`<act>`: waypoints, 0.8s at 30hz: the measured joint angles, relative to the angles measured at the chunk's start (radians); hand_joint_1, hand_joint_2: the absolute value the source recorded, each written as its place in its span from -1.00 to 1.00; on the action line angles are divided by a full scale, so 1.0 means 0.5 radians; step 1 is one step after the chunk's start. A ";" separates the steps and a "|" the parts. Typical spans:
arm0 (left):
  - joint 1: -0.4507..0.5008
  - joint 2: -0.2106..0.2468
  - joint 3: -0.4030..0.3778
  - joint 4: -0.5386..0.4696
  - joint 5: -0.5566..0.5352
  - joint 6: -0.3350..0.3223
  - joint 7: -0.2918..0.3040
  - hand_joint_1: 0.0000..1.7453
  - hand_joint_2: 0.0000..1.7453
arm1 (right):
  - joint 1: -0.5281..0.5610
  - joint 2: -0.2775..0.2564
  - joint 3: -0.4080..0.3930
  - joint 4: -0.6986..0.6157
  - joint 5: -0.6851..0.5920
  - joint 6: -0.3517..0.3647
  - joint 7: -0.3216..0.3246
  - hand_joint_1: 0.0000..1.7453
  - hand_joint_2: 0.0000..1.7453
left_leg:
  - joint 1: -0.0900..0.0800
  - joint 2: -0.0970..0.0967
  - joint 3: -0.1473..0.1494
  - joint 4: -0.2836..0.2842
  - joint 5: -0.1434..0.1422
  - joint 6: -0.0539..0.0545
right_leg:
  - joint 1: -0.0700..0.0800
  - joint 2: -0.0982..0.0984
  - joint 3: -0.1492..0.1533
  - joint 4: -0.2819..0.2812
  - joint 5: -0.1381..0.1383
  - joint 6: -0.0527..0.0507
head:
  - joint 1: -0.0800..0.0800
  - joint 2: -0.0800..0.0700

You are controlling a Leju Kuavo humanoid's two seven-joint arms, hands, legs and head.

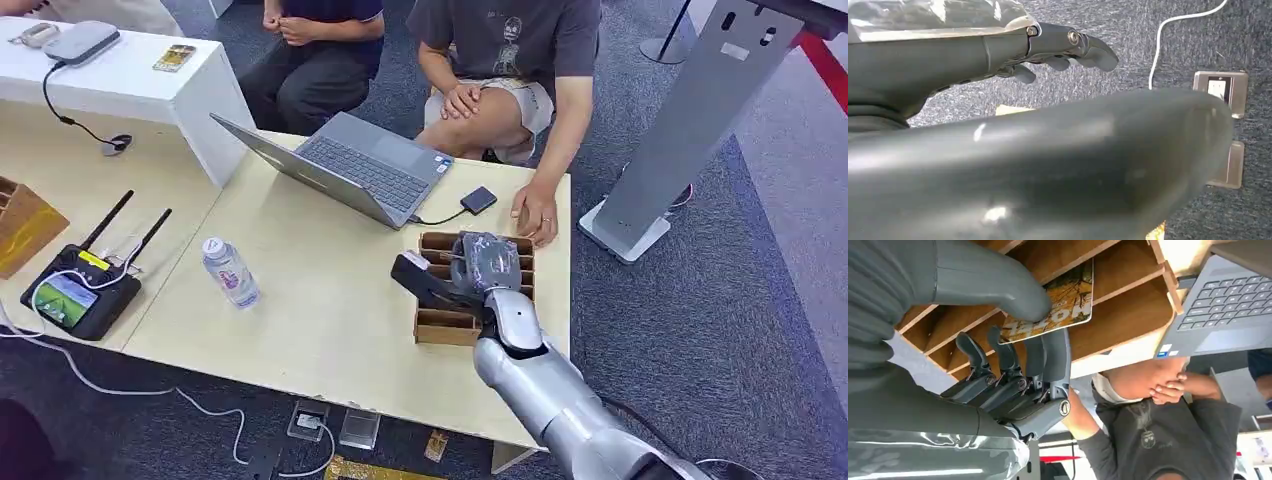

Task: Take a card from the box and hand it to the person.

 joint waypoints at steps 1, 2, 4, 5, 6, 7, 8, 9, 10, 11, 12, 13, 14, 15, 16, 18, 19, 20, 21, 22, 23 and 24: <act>0.000 0.000 0.000 0.000 0.000 0.000 0.000 -1.00 -1.00 | 0.001 0.000 -0.007 0.000 -0.001 -0.008 -0.002 0.70 1.00 | 0.000 0.000 0.000 0.000 0.000 0.000 | 0.000 0.000 0.000 0.000 0.000 0.000 | 0.001 0.000; 0.000 0.000 0.000 0.000 -0.001 0.000 0.000 -1.00 -1.00 | 0.001 0.000 -0.010 -0.001 -0.005 -0.016 -0.006 0.70 1.00 | 0.000 0.000 0.000 0.000 0.000 0.000 | 0.000 0.000 0.000 0.000 0.000 0.000 | 0.001 0.000; 0.000 0.000 0.000 0.000 -0.001 0.000 -0.001 -1.00 -1.00 | 0.003 -0.001 -0.013 -0.004 -0.018 -0.029 -0.011 0.68 1.00 | 0.000 0.000 0.000 0.000 0.000 0.000 | 0.000 0.000 0.000 0.000 0.000 0.000 | 0.001 0.000; 0.000 0.000 0.000 0.000 -0.001 0.000 -0.001 -1.00 -1.00 | 0.004 -0.002 -0.015 -0.008 -0.018 -0.038 -0.011 0.66 1.00 | 0.000 0.000 0.000 0.000 0.000 0.000 | 0.000 0.000 0.000 0.000 0.000 0.000 | 0.001 0.000; 0.000 0.000 0.000 0.000 -0.001 0.000 -0.001 -1.00 -1.00 | 0.006 -0.002 -0.018 -0.015 -0.016 -0.063 -0.011 0.66 1.00 | 0.000 0.000 0.000 0.000 0.000 0.000 | 0.000 0.000 0.000 0.000 0.000 0.000 | 0.001 0.000; 0.000 0.000 0.000 0.000 -0.001 0.000 -0.001 -1.00 -1.00 | 0.007 -0.002 -0.024 -0.024 -0.012 -0.085 -0.010 0.66 1.00 | 0.000 0.000 0.000 0.000 0.000 0.000 | 0.000 0.000 0.000 0.000 0.000 0.000 | 0.001 0.000; 0.000 0.000 0.000 0.000 -0.001 0.001 -0.001 -1.00 -1.00 | 0.008 -0.004 -0.025 -0.036 -0.001 -0.105 -0.005 0.64 1.00 | 0.000 0.000 0.000 0.000 0.000 0.000 | 0.000 0.000 -0.001 0.000 0.000 0.000 | 0.001 0.000; 0.000 0.000 0.000 0.000 -0.001 0.001 0.000 -1.00 -1.00 | 0.010 -0.007 -0.026 -0.053 0.014 -0.124 0.012 0.66 1.00 | 0.000 0.000 0.000 0.000 0.000 0.000 | 0.000 0.000 -0.001 0.000 0.000 0.000 | 0.000 0.000; 0.000 0.000 0.000 0.000 -0.001 0.002 0.000 -1.00 -1.00 | 0.013 -0.011 -0.027 -0.078 0.031 -0.146 0.030 0.62 1.00 | 0.000 0.000 0.000 0.000 0.000 0.000 | 0.000 0.000 -0.001 0.000 0.000 0.000 | 0.001 0.000; 0.001 0.000 0.000 0.000 -0.001 0.002 0.000 -1.00 -1.00 | 0.017 -0.019 -0.031 -0.115 0.052 -0.168 0.046 0.64 1.00 | 0.000 0.000 0.000 0.000 0.000 0.000 | 0.000 0.000 -0.001 0.000 0.000 0.000 | 0.000 0.000; 0.001 0.000 0.000 0.000 -0.001 0.002 0.000 -1.00 -1.00 | 0.019 -0.026 -0.037 -0.149 0.071 -0.191 0.060 0.66 1.00 | 0.000 0.000 0.000 0.000 0.000 0.000 | 0.000 0.000 -0.001 0.000 0.000 0.000 | 0.001 0.000; 0.001 0.000 0.000 0.000 -0.001 0.002 0.000 -1.00 -1.00 | 0.022 -0.034 -0.047 -0.186 0.095 -0.198 0.078 0.60 1.00 | 0.000 0.000 0.000 0.000 0.000 0.000 | 0.000 0.000 -0.001 0.000 0.000 0.000 | 0.001 0.000; 0.001 0.000 0.000 0.000 -0.001 0.002 0.000 -1.00 -1.00 | 0.030 -0.048 -0.062 -0.238 0.126 -0.204 0.098 0.56 1.00 | 0.000 0.000 0.000 0.000 0.000 0.000 | 0.000 0.000 -0.001 0.000 0.000 0.000 | 0.000 0.000; 0.002 0.000 0.000 0.000 -0.001 0.002 0.000 -1.00 -1.00 | 0.038 -0.063 -0.069 -0.294 0.162 -0.226 0.117 0.56 1.00 | 0.000 0.000 0.000 0.000 0.000 0.000 | 0.000 0.000 0.000 0.000 0.000 0.000 | 0.001 0.000; 0.004 0.000 0.000 0.000 -0.001 0.002 0.000 -1.00 -1.00 | 0.041 -0.076 -0.079 -0.353 0.200 -0.243 0.137 0.54 1.00 | 0.000 0.000 0.000 0.000 0.000 0.000 | 0.000 0.000 0.000 0.000 0.000 0.000 | 0.002 0.000; 0.004 0.000 0.000 0.000 -0.001 0.002 0.002 -1.00 -1.00 | 0.044 -0.100 -0.101 -0.450 0.257 -0.244 0.168 0.52 1.00 | 0.000 0.001 0.001 0.000 0.000 0.000 | 0.000 0.001 -0.001 0.000 0.000 0.000 | 0.001 0.000; 0.004 0.000 0.000 0.001 -0.001 0.002 0.003 -1.00 -1.00 | 0.050 -0.114 -0.118 -0.504 0.285 -0.246 0.182 0.52 1.00 | 0.000 0.001 0.001 0.000 0.000 0.000 | 0.000 0.001 -0.001 0.000 0.000 0.000 | 0.002 0.000; 0.005 0.000 0.000 0.000 -0.001 0.002 0.003 -1.00 -1.00 | 0.055 -0.130 -0.129 -0.572 0.320 -0.248 0.195 0.52 1.00 | 0.000 0.001 0.000 0.000 0.000 0.000 | 0.000 0.001 -0.001 0.000 0.000 0.000 | 0.002 0.000; 0.005 0.000 0.000 0.001 -0.002 0.002 0.004 -1.00 -1.00 | 0.058 -0.143 -0.137 -0.627 0.347 -0.252 0.205 0.54 1.00 | 0.000 0.001 0.000 0.000 0.000 0.000 | 0.000 0.001 -0.001 0.000 0.000 0.000 | 0.001 0.000; 0.004 0.000 0.000 0.001 -0.003 0.002 0.005 -1.00 -1.00 | 0.062 -0.157 -0.151 -0.679 0.368 -0.253 0.210 0.50 1.00 | 0.000 0.000 0.000 0.000 0.000 0.000 | 0.000 0.001 -0.001 0.000 0.000 0.000 | 0.000 0.000; 0.004 0.000 0.000 0.001 -0.005 0.000 0.005 -1.00 -1.00 | 0.063 -0.169 -0.166 -0.725 0.383 -0.255 0.218 0.50 1.00 | 0.000 0.000 0.000 0.000 0.000 0.000 | 0.000 0.001 -0.001 0.000 0.000 0.000 | 0.001 0.000; 0.005 0.000 0.000 0.001 -0.006 -0.002 0.006 -1.00 -1.00 | 0.063 -0.182 -0.175 -0.765 0.400 -0.252 0.224 0.50 1.00 | 0.000 0.000 0.000 0.000 0.000 0.000 | 0.000 0.001 -0.001 0.000 0.000 0.000 | 0.000 0.000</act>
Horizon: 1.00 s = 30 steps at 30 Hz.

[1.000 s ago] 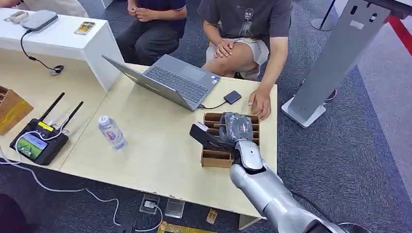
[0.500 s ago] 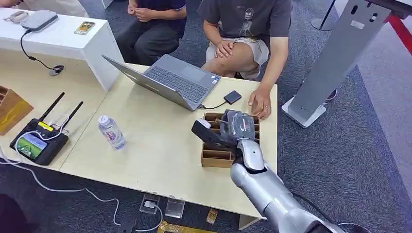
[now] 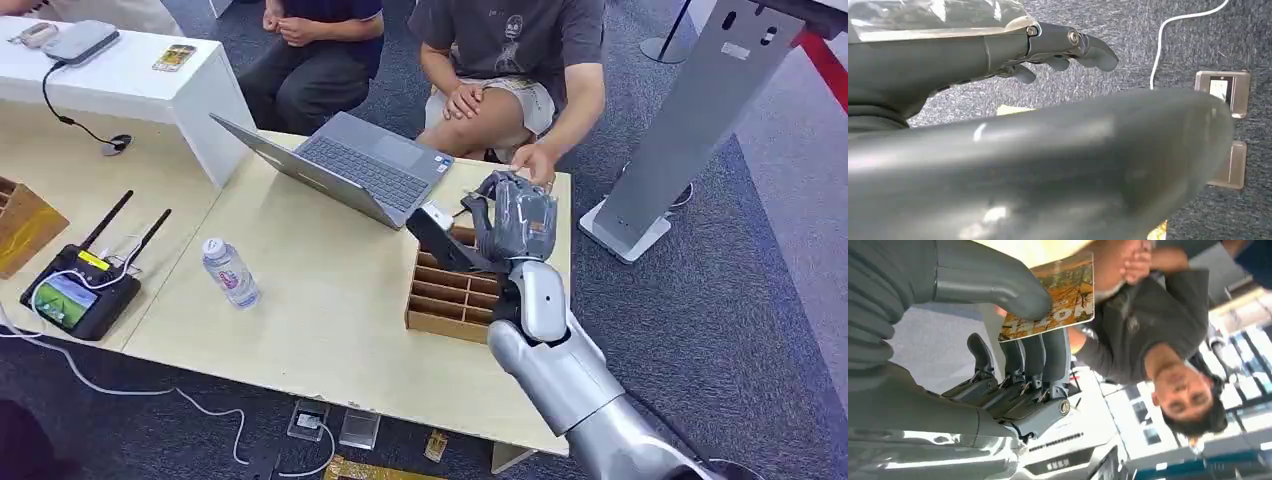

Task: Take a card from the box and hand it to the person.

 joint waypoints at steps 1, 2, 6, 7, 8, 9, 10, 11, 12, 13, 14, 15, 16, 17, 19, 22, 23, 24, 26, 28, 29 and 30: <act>0.000 0.000 0.000 0.000 -0.003 -0.002 0.000 -1.00 -1.00 | -0.001 -0.014 -0.006 -0.037 0.018 0.005 0.015 0.50 1.00 | 0.000 0.000 0.000 0.000 0.000 0.000 | 0.000 0.000 0.000 0.000 0.000 0.000 | 0.001 0.000; -0.001 0.000 0.000 0.000 -0.007 -0.002 0.000 -1.00 -1.00 | -0.001 -0.024 -0.016 -0.074 0.033 0.016 0.026 0.50 1.00 | 0.000 0.000 0.000 0.000 0.000 0.000 | 0.000 0.000 0.000 0.000 0.000 0.000 | 0.000 0.000; 0.000 0.000 0.000 0.000 -0.024 -0.007 0.007 -1.00 -1.00 | -0.046 -0.060 -0.039 -0.139 0.067 0.115 0.060 0.54 1.00 | 0.000 0.000 0.000 0.000 0.000 0.000 | 0.000 0.000 0.000 0.000 0.000 0.000 | 0.002 0.000; -0.001 0.000 0.000 0.000 -0.028 -0.008 0.007 -1.00 -1.00 | -0.067 -0.064 -0.040 -0.139 0.082 0.148 0.070 0.54 1.00 | 0.000 0.000 0.000 0.000 0.000 0.000 | 0.000 0.000 0.000 0.000 0.000 0.000 | 0.001 0.000; -0.002 0.000 -0.001 0.000 -0.031 -0.012 0.008 -1.00 -1.00 | -0.087 -0.071 -0.041 -0.138 0.097 0.173 0.082 0.50 1.00 | 0.000 0.000 0.000 0.000 0.000 0.000 | 0.000 0.000 0.000 0.000 0.000 0.000 | 0.001 0.000; -0.001 0.000 -0.001 0.000 -0.034 -0.019 0.008 -1.00 -1.00 | -0.115 -0.075 -0.041 -0.131 0.115 0.200 0.094 0.50 1.00 | 0.000 0.000 0.000 0.000 0.000 0.000 | 0.000 0.000 0.000 0.000 0.000 0.000 | 0.001 0.000; -0.001 0.000 -0.002 0.000 -0.037 -0.020 0.008 -1.00 -1.00 | -0.142 -0.078 -0.040 -0.121 0.127 0.214 0.101 0.50 1.00 | 0.000 0.000 0.000 0.000 0.000 0.000 | 0.000 0.000 0.000 0.000 0.000 0.000 | 0.001 0.000; -0.002 0.000 -0.002 0.000 -0.042 -0.021 0.008 -1.00 -1.00 | -0.168 -0.082 -0.040 -0.109 0.132 0.227 0.102 0.52 1.00 | 0.000 0.000 0.000 0.000 0.000 0.000 | 0.000 0.000 0.000 0.000 0.000 0.000 | 0.000 0.000; -0.002 0.000 -0.003 0.000 -0.044 -0.021 0.008 -1.00 -1.00 | -0.188 -0.085 -0.040 -0.099 0.148 0.235 0.107 0.52 1.00 | 0.000 0.000 -0.001 0.000 0.000 0.000 | 0.000 0.000 0.000 0.000 0.000 0.000 | 0.001 0.000; -0.002 0.000 -0.004 0.000 -0.045 -0.022 0.008 -1.00 -1.00 | -0.211 -0.086 -0.038 -0.081 0.168 0.247 0.113 0.52 1.00 | 0.000 0.000 -0.001 0.000 0.000 0.000 | 0.000 0.000 0.000 0.000 0.000 0.000 | 0.002 0.000; -0.003 0.000 -0.005 0.000 -0.048 -0.023 0.011 -1.00 -1.00 | -0.235 -0.087 -0.034 -0.052 0.187 0.251 0.117 0.52 1.00 | 0.000 0.000 -0.001 0.000 0.000 0.000 | 0.000 0.000 0.000 0.000 0.000 0.000 | 0.000 0.000; -0.003 0.000 -0.008 0.000 -0.049 -0.023 0.012 -1.00 -1.00 | -0.254 -0.087 -0.032 -0.029 0.199 0.254 0.120 0.46 1.00 | 0.000 0.000 -0.002 0.000 0.000 0.000 | 0.000 0.000 0.000 0.000 0.000 0.000 | 0.000 0.000; -0.003 0.000 -0.010 0.000 -0.050 -0.021 0.013 -1.00 -1.00 | -0.273 -0.087 -0.031 -0.004 0.219 0.267 0.124 0.46 1.00 | 0.000 0.000 -0.002 0.000 0.000 0.000 | 0.000 0.000 0.000 0.000 0.000 0.000 | 0.001 0.000; -0.003 0.000 -0.012 0.000 -0.051 -0.020 0.015 -1.00 -1.00 | -0.293 -0.086 -0.027 0.034 0.237 0.281 0.125 0.48 1.00 | 0.000 0.000 -0.002 0.000 0.000 0.000 | 0.000 -0.001 0.000 0.000 0.000 0.000 | 0.000 0.000; -0.004 0.000 -0.015 0.000 -0.055 -0.017 0.019 -1.00 -1.00 | -0.324 -0.084 -0.022 0.106 0.274 0.303 0.134 0.48 1.00 | 0.000 -0.001 -0.002 0.000 0.000 0.000 | 0.000 -0.001 0.000 0.000 0.000 0.000 | 0.000 0.000; -0.004 0.000 -0.018 0.000 -0.056 -0.004 0.031 -1.00 -1.00 | -0.366 -0.075 -0.005 0.215 0.316 0.332 0.142 0.48 1.00 | 0.000 -0.001 -0.002 0.000 0.000 0.000 | 0.000 -0.001 0.000 0.000 0.000 0.000 | 0.001 0.000; -0.004 0.000 -0.018 0.000 -0.056 -0.001 0.034 -1.00 -1.00 | -0.375 -0.072 0.003 0.249 0.336 0.343 0.146 0.38 1.00 | 0.000 -0.001 -0.002 0.000 0.000 0.000 | 0.000 -0.001 0.000 0.000 0.000 0.000 | 0.001 0.000; -0.004 0.000 -0.018 0.000 -0.056 0.002 0.037 -1.00 -1.00 | -0.380 -0.067 0.009 0.279 0.347 0.354 0.150 -0.08 1.00 | 0.000 -0.001 -0.002 0.000 0.000 0.000 | 0.000 -0.001 0.000 0.000 0.000 0.000 | 0.000 0.000; -0.004 0.000 -0.018 0.000 -0.056 0.010 0.038 -1.00 -1.00 | -0.384 -0.060 0.020 0.331 0.355 0.363 0.152 -0.26 1.00 | 0.000 -0.001 -0.002 0.000 0.000 0.000 | 0.000 -0.001 0.000 0.000 0.000 0.000 | 0.001 0.000; -0.005 0.000 -0.019 0.000 -0.056 0.013 0.040 -1.00 -1.00 | -0.384 -0.050 0.028 0.379 0.355 0.381 0.149 -0.96 1.00 | 0.000 -0.001 -0.002 0.000 0.000 0.000 | 0.000 -0.001 0.000 0.000 0.000 0.000 | 0.000 0.000; -0.005 0.000 -0.019 0.000 -0.056 0.014 0.040 -1.00 -1.00 | -0.384 -0.046 0.035 0.408 0.354 0.388 0.143 -1.00 1.00 | 0.000 -0.001 -0.002 0.000 0.000 0.000 | 0.000 -0.001 0.000 0.000 0.000 0.000 | -0.001 0.000; -0.004 0.000 -0.019 0.000 -0.056 0.013 0.040 -1.00 -1.00 | -0.383 -0.042 0.038 0.428 0.349 0.393 0.140 -1.00 1.00 | 0.000 -0.001 -0.003 0.000 0.000 0.000 | 0.000 -0.001 0.000 0.000 0.000 0.000 | 0.001 0.000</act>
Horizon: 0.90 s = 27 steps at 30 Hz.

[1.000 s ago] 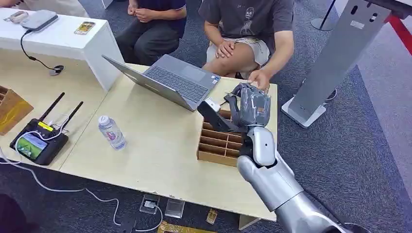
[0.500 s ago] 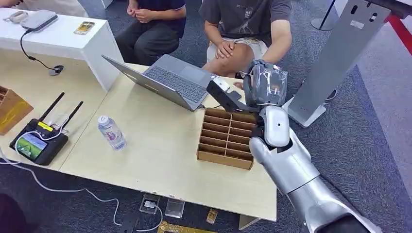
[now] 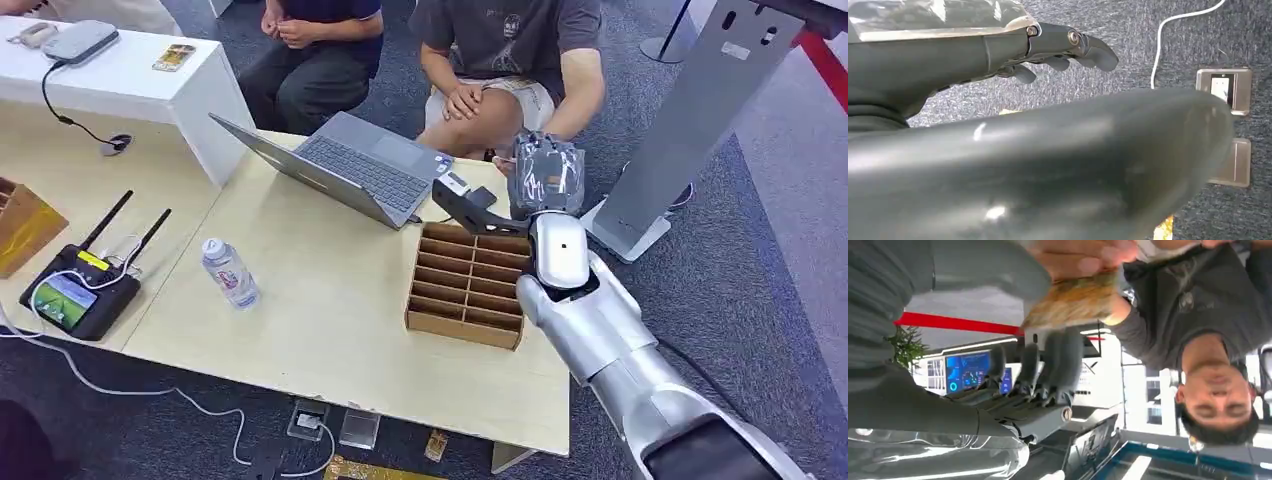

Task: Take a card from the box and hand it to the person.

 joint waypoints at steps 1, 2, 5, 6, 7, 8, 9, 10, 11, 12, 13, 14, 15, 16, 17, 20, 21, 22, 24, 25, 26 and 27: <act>0.000 0.000 -0.001 0.000 -0.001 0.000 0.000 -1.00 -1.00 | 0.000 0.008 0.003 0.024 -0.005 0.002 -0.005 -1.00 1.00 | 0.000 0.000 0.000 0.000 0.000 0.000 | 0.000 0.000 0.000 0.000 0.000 0.000 | 0.000 0.000; -0.001 0.000 -0.001 0.000 -0.002 0.001 0.000 -1.00 -1.00 | -0.001 0.014 0.011 0.045 -0.011 0.002 -0.012 -1.00 1.00 | 0.000 0.000 0.000 0.000 0.000 0.000 | 0.000 0.000 0.000 0.000 0.000 0.000 | -0.001 0.000; -0.001 0.000 -0.002 0.000 -0.002 0.004 0.001 -1.00 -1.00 | 0.000 0.028 0.027 0.093 -0.014 0.001 -0.024 -1.00 1.00 | 0.000 0.000 0.000 0.000 0.000 0.000 | 0.000 0.000 -0.001 0.000 0.000 0.000 | -0.001 0.000; -0.001 0.000 -0.002 0.000 -0.002 0.007 0.002 -1.00 -1.00 | 0.000 0.034 0.030 0.106 -0.018 -0.004 -0.030 -1.00 1.00 | 0.000 0.000 0.000 0.000 0.000 0.000 | 0.000 0.000 0.000 0.000 0.000 0.000 | -0.001 0.000; -0.001 0.000 -0.002 0.000 -0.002 0.014 0.004 -1.00 -1.00 | 0.000 0.040 0.031 0.118 -0.028 -0.013 -0.039 -1.00 1.00 | 0.000 0.000 0.000 0.000 0.000 0.000 | 0.000 0.000 -0.001 0.000 0.000 0.000 | 0.000 0.000; -0.001 0.000 -0.002 0.000 -0.002 0.022 0.007 -1.00 -1.00 | 0.000 0.044 0.034 0.125 -0.038 -0.023 -0.045 -1.00 1.00 | 0.000 0.000 0.000 0.000 0.000 0.000 | 0.000 0.000 -0.001 0.000 0.000 0.000 | -0.001 0.000; -0.001 -0.001 -0.002 0.000 -0.002 0.029 0.008 -1.00 -1.00 | 0.000 0.050 0.035 0.131 -0.044 -0.031 -0.053 -1.00 1.00 | 0.000 0.000 0.000 0.000 0.000 0.000 | 0.000 0.000 0.000 0.000 0.000 0.000 | 0.000 0.000; -0.001 -0.001 -0.002 0.000 -0.002 0.034 0.008 -1.00 -1.00 | 0.000 0.055 0.037 0.136 -0.058 -0.044 -0.060 -1.00 1.00 | 0.000 0.000 0.000 0.000 0.000 0.000 | 0.000 0.000 -0.001 0.000 0.000 0.000 | 0.000 0.000; -0.001 -0.001 -0.002 0.000 -0.002 0.037 0.008 -1.00 -1.00 | 0.000 0.058 0.039 0.141 -0.066 -0.057 -0.066 -1.00 1.00 | 0.000 0.000 0.000 0.000 0.000 0.000 | 0.000 0.000 0.000 0.000 0.000 0.000 | -0.001 0.000; -0.001 -0.001 -0.002 0.000 -0.002 0.040 0.010 -1.00 -1.00 | -0.001 0.060 0.041 0.144 -0.079 -0.066 -0.073 -1.00 1.00 | 0.000 0.000 0.000 0.000 0.000 0.000 | 0.000 0.000 0.000 0.000 0.000 0.000 | -0.001 0.000; 0.000 -0.001 -0.002 0.000 -0.002 0.040 0.011 -1.00 -1.00 | -0.001 0.064 0.043 0.148 -0.082 -0.067 -0.077 -1.00 1.00 | 0.000 0.000 0.000 0.000 0.000 0.000 | 0.000 0.000 -0.001 0.000 0.000 0.000 | 0.000 0.000; 0.000 -0.001 -0.002 0.000 -0.002 0.040 0.011 -1.00 -1.00 | -0.001 0.069 0.046 0.151 -0.084 -0.067 -0.079 -1.00 1.00 | 0.000 0.000 0.000 0.000 0.000 0.000 | 0.000 0.000 -0.001 0.000 0.000 0.000 | 0.000 0.000; -0.001 -0.001 -0.002 0.000 -0.002 0.043 0.011 -1.00 -1.00 | -0.001 0.070 0.048 0.156 -0.092 -0.075 -0.083 -1.00 1.00 | 0.000 0.000 0.000 0.000 0.000 0.000 | 0.000 0.000 0.000 0.000 0.000 0.000 | -0.001 0.000; -0.001 -0.001 -0.002 0.000 -0.002 0.046 0.011 -1.00 -1.00 | -0.001 0.071 0.050 0.159 -0.107 -0.094 -0.093 -1.00 1.00 | 0.000 0.000 0.000 0.000 0.000 0.000 | 0.000 0.000 -0.001 0.000 0.000 0.000 | 0.000 0.000; 0.000 -0.001 -0.002 0.000 -0.002 0.046 0.011 -1.00 -1.00 | 0.000 0.072 0.052 0.160 -0.128 -0.119 -0.106 -1.00 1.00 | 0.000 0.000 0.000 0.000 0.000 0.000 | 0.000 0.000 -0.001 0.000 0.000 0.000 | 0.000 0.000; 0.000 -0.002 -0.002 0.000 0.004 0.062 0.027 -1.00 -1.00 | 0.023 0.069 0.036 0.122 -0.377 -0.397 -0.268 -1.00 1.00 | 0.000 0.000 0.000 0.000 0.000 0.000 | 0.000 0.000 -0.001 0.000 0.000 0.000 | 0.000 0.000; 0.000 -0.003 -0.002 0.000 0.011 0.077 0.031 -1.00 -1.00 | 0.049 0.066 0.018 0.086 -0.510 -0.503 -0.357 -1.00 1.00 | 0.000 0.000 0.001 0.000 0.000 0.000 | 0.000 0.000 -0.001 0.000 0.000 0.000 | 0.000 0.000; 0.000 -0.005 -0.002 0.000 0.017 0.092 0.037 -1.00 -1.00 | 0.082 0.065 -0.002 0.033 -0.651 -0.593 -0.448 -1.00 1.00 | 0.000 0.000 0.001 0.000 0.000 0.000 | 0.000 0.000 -0.001 0.000 0.000 0.000 | -0.001 0.000; 0.000 -0.008 0.001 0.001 0.027 0.111 0.037 -1.00 -1.00 | 0.159 0.054 -0.057 -0.093 -0.850 -0.665 -0.609 -1.00 1.00 | 0.000 0.001 0.000 0.000 0.000 0.000 | 0.000 0.001 -0.002 0.000 0.000 0.000 | -0.001 0.000; -0.001 -0.010 0.002 0.002 0.027 0.116 0.038 -1.00 -1.00 | 0.202 0.052 -0.091 -0.150 -0.940 -0.670 -0.704 -1.00 1.00 | 0.000 0.001 0.001 0.000 0.000 0.000 | 0.000 0.001 -0.001 0.000 0.000 0.000 | -0.002 0.000; 0.000 -0.011 0.002 0.002 0.028 0.121 0.042 -1.00 -1.00 | 0.268 0.053 -0.148 -0.227 -1.052 -0.674 -0.817 -1.00 1.00 | 0.000 0.000 0.001 0.000 0.000 0.000 | 0.000 0.000 -0.001 0.000 0.000 0.000 | 0.000 0.000; 0.000 -0.012 0.002 0.002 0.028 0.127 0.042 -1.00 -1.00 | 0.335 0.060 -0.203 -0.290 -1.145 -0.681 -0.907 -1.00 1.00 | 0.000 0.000 0.000 0.000 0.000 0.000 | 0.000 0.000 -0.001 0.000 0.000 0.000 | 0.002 0.000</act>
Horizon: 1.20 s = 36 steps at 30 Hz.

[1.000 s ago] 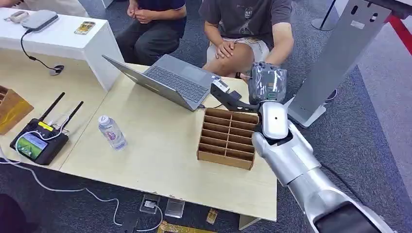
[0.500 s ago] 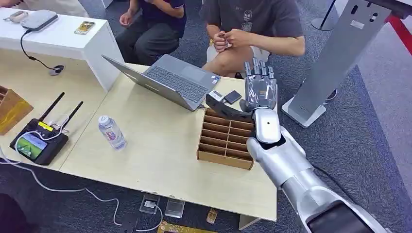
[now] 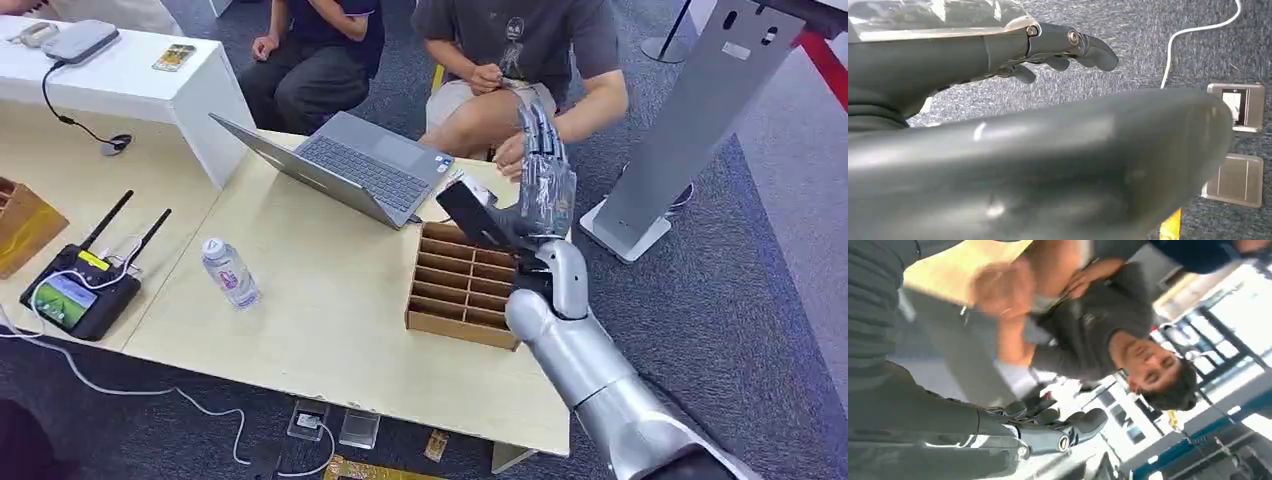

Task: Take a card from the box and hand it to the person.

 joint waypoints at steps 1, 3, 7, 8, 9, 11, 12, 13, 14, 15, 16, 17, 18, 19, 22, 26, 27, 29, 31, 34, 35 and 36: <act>0.000 0.000 0.000 -0.001 0.001 0.006 0.000 -1.00 -1.00 | 0.062 0.011 -0.040 -0.034 -0.137 -0.001 -0.108 -1.00 1.00 | 0.000 0.000 0.000 0.000 0.000 0.000 | 0.000 0.000 0.000 0.000 0.000 0.000 | -0.002 0.000; 0.000 -0.001 0.002 0.000 0.001 0.008 -0.006 -1.00 -1.00 | 0.187 0.024 -0.102 -0.070 -0.444 -0.004 -0.318 -1.00 1.00 | 0.000 0.000 0.000 0.000 0.000 0.000 | 0.000 0.000 0.000 0.000 0.000 0.000 | -0.003 0.000; 0.000 -0.001 0.002 -0.001 -0.005 -0.004 -0.018 -1.00 -1.00 | 0.389 0.063 -0.215 -0.111 -0.674 -0.005 -0.647 -1.00 1.00 | 0.000 0.000 0.000 0.000 0.000 0.000 | 0.000 0.001 0.000 0.000 0.000 0.000 | -0.002 0.000; -0.001 -0.001 0.001 -0.001 -0.008 -0.010 -0.019 -1.00 -1.00 | 0.415 0.069 -0.236 -0.115 -0.679 -0.005 -0.670 -1.00 1.00 | 0.000 0.001 0.000 0.000 0.000 0.000 | 0.000 0.001 0.000 0.000 0.000 0.000 | -0.003 0.000; 0.000 -0.001 0.001 -0.001 -0.016 -0.016 -0.023 -1.00 -1.00 | 0.441 0.075 -0.256 -0.121 -0.689 -0.005 -0.690 -1.00 1.00 | 0.000 0.001 0.001 0.000 0.000 0.000 | 0.000 0.000 0.000 0.000 0.000 0.000 | -0.002 0.000; 0.000 -0.001 0.000 0.000 -0.030 -0.023 -0.037 -1.00 -1.00 | 0.507 0.081 -0.276 -0.133 -0.718 -0.005 -0.725 -1.00 1.00 | 0.000 0.000 0.001 0.000 0.000 0.000 | 0.000 0.000 0.000 0.000 0.000 0.000 | -0.002 0.000; 0.000 -0.001 0.000 -0.001 -0.037 -0.031 -0.042 -1.00 -1.00 | 0.546 0.084 -0.284 -0.141 -0.734 -0.005 -0.741 -1.00 1.00 | 0.000 0.000 0.000 0.000 0.000 0.000 | 0.000 0.000 0.000 0.000 0.000 0.000 | -0.001 0.000; -0.001 -0.001 0.000 -0.001 -0.037 -0.035 -0.043 -1.00 -1.00 | 0.587 0.087 -0.295 -0.150 -0.749 -0.005 -0.758 -1.00 1.00 | 0.000 0.000 0.000 0.000 0.000 0.000 | 0.000 0.000 0.000 0.000 0.000 0.000 | -0.002 0.000; -0.001 -0.001 0.000 -0.001 -0.039 -0.040 -0.048 -1.00 -1.00 | 0.619 0.090 -0.305 -0.158 -0.773 -0.005 -0.766 -1.00 1.00 | 0.000 0.000 0.000 0.000 0.000 0.000 | 0.000 0.000 0.000 0.000 0.000 0.000 | -0.002 0.000; -0.001 -0.001 0.000 -0.001 -0.041 -0.046 -0.053 -1.00 -1.00 | 0.645 0.091 -0.313 -0.166 -0.796 -0.005 -0.766 -1.00 1.00 | 0.000 0.001 0.000 0.000 0.000 0.000 | 0.000 0.000 0.000 0.000 0.000 0.000 | -0.002 0.000; 0.000 -0.001 0.000 -0.001 -0.044 -0.056 -0.059 -1.00 -1.00 | 0.675 0.089 -0.319 -0.173 -0.794 -0.005 -0.765 -1.00 1.00 | 0.000 0.001 0.000 0.000 0.000 0.000 | 0.000 0.000 0.000 0.000 0.000 0.000 | -0.002 0.000; 0.000 -0.001 0.000 -0.001 -0.050 -0.058 -0.065 -1.00 -1.00 | 0.708 0.086 -0.324 -0.188 -0.779 -0.005 -0.763 -1.00 1.00 | 0.000 0.001 0.000 0.000 0.000 0.000 | 0.000 0.000 0.000 0.000 0.000 0.000 | -0.001 0.000; 0.000 -0.001 0.000 -0.001 -0.055 -0.059 -0.066 -1.00 -1.00 | 0.738 0.083 -0.333 -0.202 -0.764 -0.006 -0.762 -1.00 1.00 | 0.000 0.001 0.000 0.000 0.000 0.000 | 0.000 0.000 0.000 0.000 0.000 0.000 | -0.001 0.000; 0.000 -0.001 0.000 0.000 -0.058 -0.062 -0.066 -1.00 -1.00 | 0.770 0.082 -0.337 -0.218 -0.739 -0.006 -0.753 -1.00 1.00 | 0.000 0.001 0.000 0.000 0.000 0.000 | 0.000 0.000 0.000 0.000 0.000 0.000 | -0.002 0.000; 0.000 -0.001 -0.001 -0.001 -0.062 -0.064 -0.054 -1.00 -1.00 | 0.852 0.076 -0.382 -0.268 -0.597 -0.007 -0.705 -1.00 1.00 | 0.000 0.001 0.000 0.000 0.000 0.000 | 0.000 0.000 0.000 0.000 0.000 0.000 | -0.001 0.000; 0.001 -0.001 -0.001 -0.001 -0.060 -0.062 -0.049 -1.00 -1.00 | 0.926 0.073 -0.421 -0.324 -0.482 -0.007 -0.683 -1.00 1.00 | 0.000 0.001 0.001 0.000 0.000 0.000 | 0.000 0.001 0.000 0.000 0.000 0.000 | -0.002 0.000; 0.001 -0.001 -0.001 -0.001 -0.060 -0.061 -0.050 -1.00 -1.00 | 0.941 0.073 -0.427 -0.338 -0.483 -0.007 -0.684 -1.00 1.00 | 0.000 0.001 0.001 0.000 0.000 0.000 | 0.000 0.001 0.000 0.000 0.000 0.000 | -0.002 0.000; 0.001 -0.001 -0.001 -0.001 -0.057 -0.057 -0.053 -1.00 -1.00 | 0.967 0.073 -0.442 -0.360 -0.525 -0.007 -0.705 -1.00 1.00 | 0.000 0.001 0.001 0.000 0.000 0.000 | 0.000 0.001 0.000 0.000 0.000 0.000 | -0.002 0.000; 0.001 -0.001 0.000 -0.001 -0.049 -0.055 -0.053 -1.00 -1.00 | 0.990 0.073 -0.467 -0.383 -0.613 -0.007 -0.746 -1.00 1.00 | 0.000 0.001 0.001 0.000 0.000 0.000 | 0.000 0.001 0.000 0.000 0.000 0.000 | -0.002 0.000; 0.001 -0.001 0.000 -0.001 -0.036 -0.052 -0.053 -1.00 -1.00 | 1.014 0.071 -0.483 -0.417 -0.809 -0.007 -0.797 -1.00 1.00 | 0.000 0.001 0.001 0.000 0.000 0.000 | 0.000 0.001 0.000 0.000 0.000 0.000 | -0.002 0.000; 0.001 -0.001 0.000 -0.001 -0.036 -0.052 -0.053 -1.00 -1.00 | 1.020 0.069 -0.485 -0.428 -0.868 -0.007 -0.804 -1.00 1.00 | 0.000 0.001 0.001 0.000 0.000 0.000 | 0.000 0.001 0.000 0.000 0.000 0.000 | -0.002 0.000; 0.001 -0.001 0.000 -0.001 -0.036 -0.051 -0.053 -1.00 -1.00 | 1.026 0.066 -0.487 -0.439 -0.912 -0.007 -0.808 -1.00 1.00 | 0.000 0.001 0.000 0.000 0.000 0.000 | 0.000 0.001 0.000 0.000 0.000 0.000 | -0.002 0.000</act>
